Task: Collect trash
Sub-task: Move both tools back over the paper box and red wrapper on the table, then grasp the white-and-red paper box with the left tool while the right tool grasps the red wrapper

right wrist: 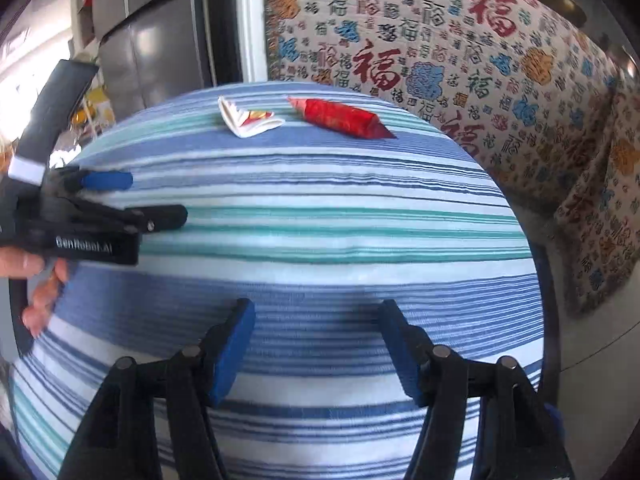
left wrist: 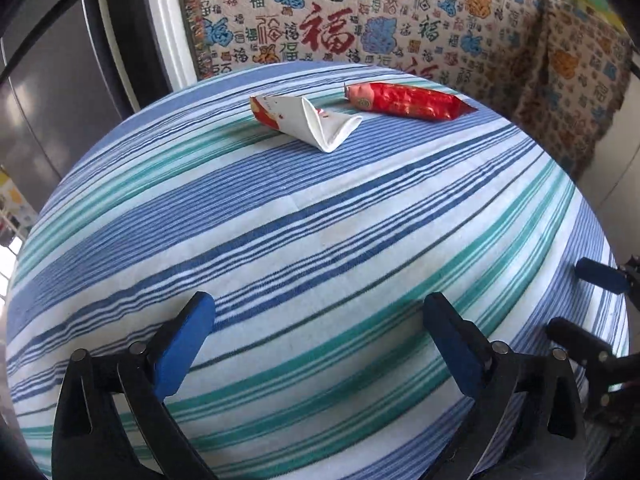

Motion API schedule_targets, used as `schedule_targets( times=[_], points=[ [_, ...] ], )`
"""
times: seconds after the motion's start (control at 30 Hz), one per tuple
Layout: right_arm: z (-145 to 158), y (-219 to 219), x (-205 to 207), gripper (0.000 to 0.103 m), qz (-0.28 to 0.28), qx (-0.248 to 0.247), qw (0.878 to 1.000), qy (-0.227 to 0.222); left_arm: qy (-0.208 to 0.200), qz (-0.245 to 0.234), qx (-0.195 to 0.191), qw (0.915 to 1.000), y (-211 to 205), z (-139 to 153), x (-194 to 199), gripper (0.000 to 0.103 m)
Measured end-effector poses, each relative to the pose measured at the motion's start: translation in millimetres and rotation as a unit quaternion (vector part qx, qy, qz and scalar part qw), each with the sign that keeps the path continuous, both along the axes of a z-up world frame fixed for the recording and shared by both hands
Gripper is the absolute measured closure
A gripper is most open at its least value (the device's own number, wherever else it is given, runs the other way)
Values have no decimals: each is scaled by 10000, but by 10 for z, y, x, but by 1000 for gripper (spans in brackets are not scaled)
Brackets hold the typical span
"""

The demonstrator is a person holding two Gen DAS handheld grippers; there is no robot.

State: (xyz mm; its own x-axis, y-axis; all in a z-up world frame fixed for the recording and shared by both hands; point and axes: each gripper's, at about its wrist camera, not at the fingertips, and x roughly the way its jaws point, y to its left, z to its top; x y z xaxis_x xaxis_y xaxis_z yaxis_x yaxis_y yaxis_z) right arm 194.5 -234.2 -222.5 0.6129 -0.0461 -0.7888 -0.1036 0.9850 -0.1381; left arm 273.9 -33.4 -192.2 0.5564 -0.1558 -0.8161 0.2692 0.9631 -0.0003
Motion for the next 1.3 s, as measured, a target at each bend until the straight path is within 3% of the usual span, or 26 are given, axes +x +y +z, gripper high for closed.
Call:
schedule_targets(
  times=[0.2, 0.7, 0.87, 1.07, 1.17, 1.2, 1.23, 1.27, 1.3],
  points=[
    [-1, -59, 214, 21, -188, 52, 9998, 106, 2, 95, 1, 10000, -4, 3, 78, 0],
    [-3, -39, 255, 19, -237, 36, 9997, 102, 2, 120, -9, 9999, 5, 14, 109, 0],
    [-6, -49, 253, 19, -231, 33, 9997, 102, -352, 450, -441, 9974, -3, 197, 333, 2],
    [-12, -47, 256, 19, -237, 47, 9997, 101, -381, 1163, -816, 9891, -69, 194, 877, 6],
    [3, -81, 248, 19, -233, 171, 9996, 65, -522, 1250, -735, 9880, -111, 156, 1026, 32],
    [22, -115, 248, 20, -204, 250, 9995, 23, -528, 1211, -720, 9886, -111, 140, 1048, 55],
    [56, -150, 270, 20, -162, 265, 9995, -47, -458, 1184, -813, 9886, -85, 121, 1076, 83],
    [136, -192, 334, 20, -70, 195, 9996, -210, -423, 1140, -962, 9879, -42, 113, 1083, 92],
    [207, -240, 408, 20, 0, 123, 9993, -357, -437, 1088, -1072, 9873, 11, 120, 1078, 95]
  ],
)
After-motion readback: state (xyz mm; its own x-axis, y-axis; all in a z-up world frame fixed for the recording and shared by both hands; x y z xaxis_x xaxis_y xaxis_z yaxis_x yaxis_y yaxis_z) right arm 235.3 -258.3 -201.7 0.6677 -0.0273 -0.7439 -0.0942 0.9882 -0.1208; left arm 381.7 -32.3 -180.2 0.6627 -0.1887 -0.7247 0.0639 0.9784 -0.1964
